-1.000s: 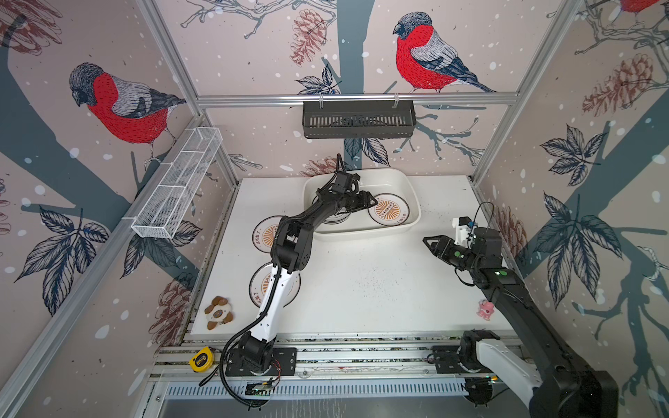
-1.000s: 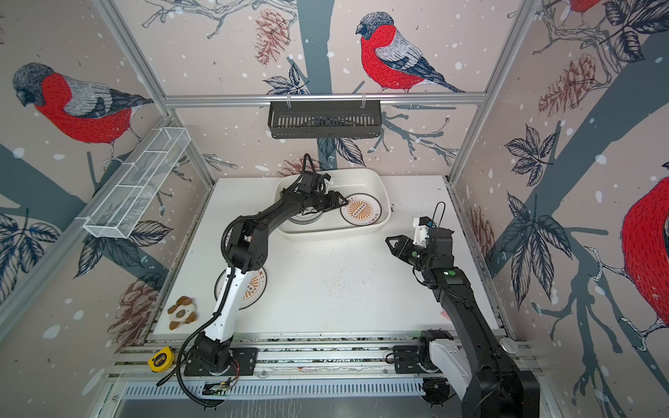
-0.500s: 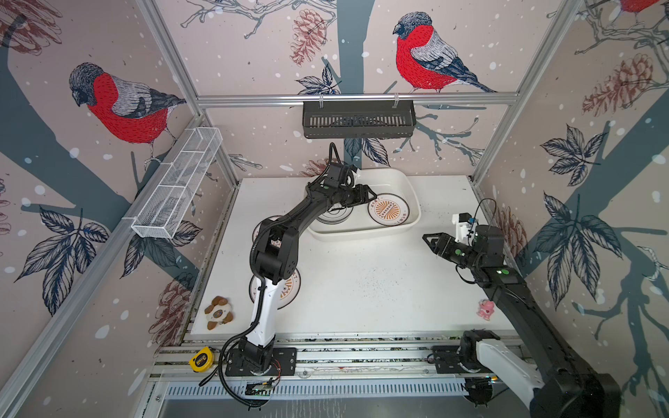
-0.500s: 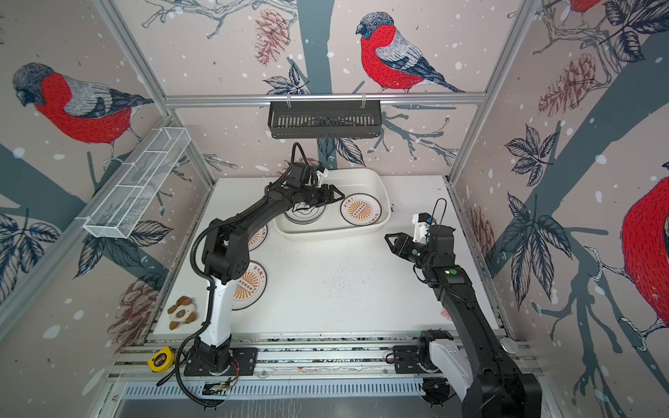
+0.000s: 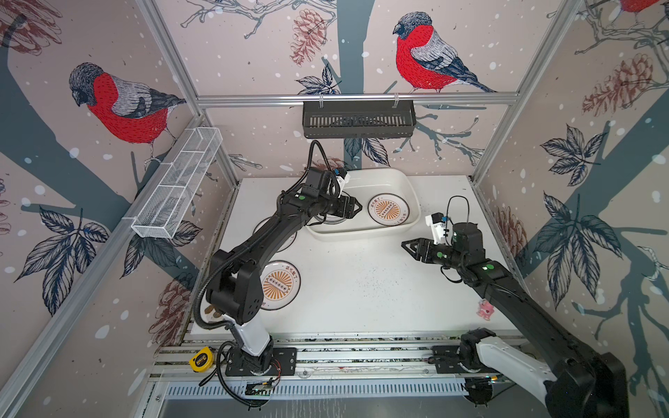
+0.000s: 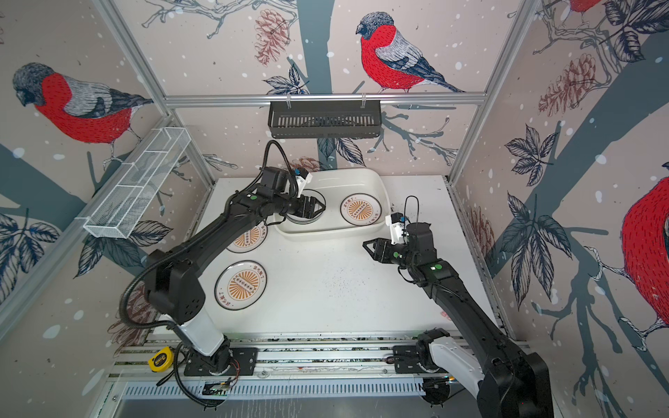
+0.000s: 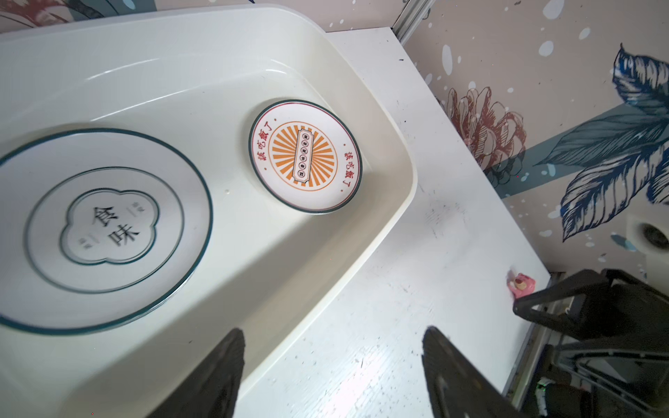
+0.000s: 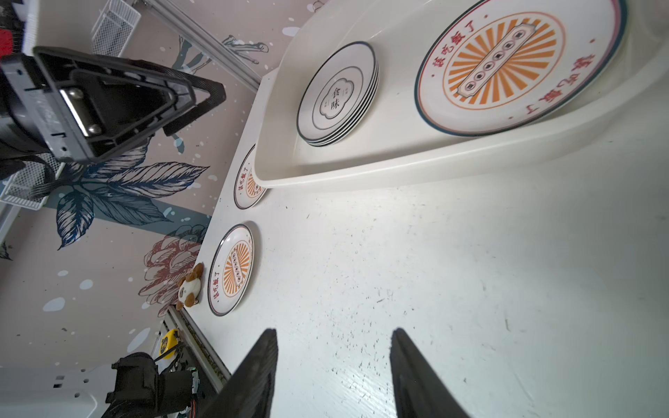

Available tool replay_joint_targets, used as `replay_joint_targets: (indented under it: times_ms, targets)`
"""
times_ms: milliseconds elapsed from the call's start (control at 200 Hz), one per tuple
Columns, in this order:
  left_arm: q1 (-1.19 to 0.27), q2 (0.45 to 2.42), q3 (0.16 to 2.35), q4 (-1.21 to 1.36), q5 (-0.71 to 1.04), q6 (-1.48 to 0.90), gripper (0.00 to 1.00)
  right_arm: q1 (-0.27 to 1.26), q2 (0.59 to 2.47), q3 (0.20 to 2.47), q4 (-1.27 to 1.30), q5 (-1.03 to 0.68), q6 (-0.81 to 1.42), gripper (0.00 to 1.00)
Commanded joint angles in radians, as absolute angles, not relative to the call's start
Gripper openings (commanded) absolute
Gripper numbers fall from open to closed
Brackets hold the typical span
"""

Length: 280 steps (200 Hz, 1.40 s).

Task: Place the plates into the plastic bin on the countertop
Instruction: 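Open and raise the left gripper while the right gripper moves toward table plates, then reach the right gripper across to the sunburst plate nearest the robot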

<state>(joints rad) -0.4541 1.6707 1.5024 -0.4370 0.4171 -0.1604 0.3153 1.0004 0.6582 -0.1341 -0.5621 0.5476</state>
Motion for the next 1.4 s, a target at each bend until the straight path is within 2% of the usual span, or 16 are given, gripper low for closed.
replay_joint_targets:
  times_ms: [0, 305, 690, 831, 1031, 1396]
  targets:
    - [-0.432, 1.583, 1.44, -0.422, 0.352, -0.056, 0.81, 0.35, 1.024, 0.659, -0.075, -0.539, 0.557, 0.52]
    - [-0.28, 1.453, 1.362, -0.403, 0.35, -0.034, 0.87, 0.403, 1.039, 0.66, -0.062, -0.522, 0.561, 0.52]
    - [-0.262, 1.406, 1.306, -0.404, 0.158, 0.008, 0.96, 0.405, 1.042, 0.63, -0.039, -0.51, 0.56, 0.53]
    - [-0.255, 1.376, 1.274, -0.383, 0.106, 0.044, 0.97, 0.405, 1.067, 0.663, -0.077, -0.479, 0.534, 0.55]
    - [-0.245, 1.324, 1.225, -0.372, 0.008, 0.084, 0.97, 0.406, 1.064, 0.672, -0.065, -0.341, 0.515, 0.6]
    - [-0.07, 1.249, 1.142, -0.409, 0.094, 0.134, 0.93, 0.496, 1.179, 0.666, 0.072, -0.464, 0.519, 0.57]
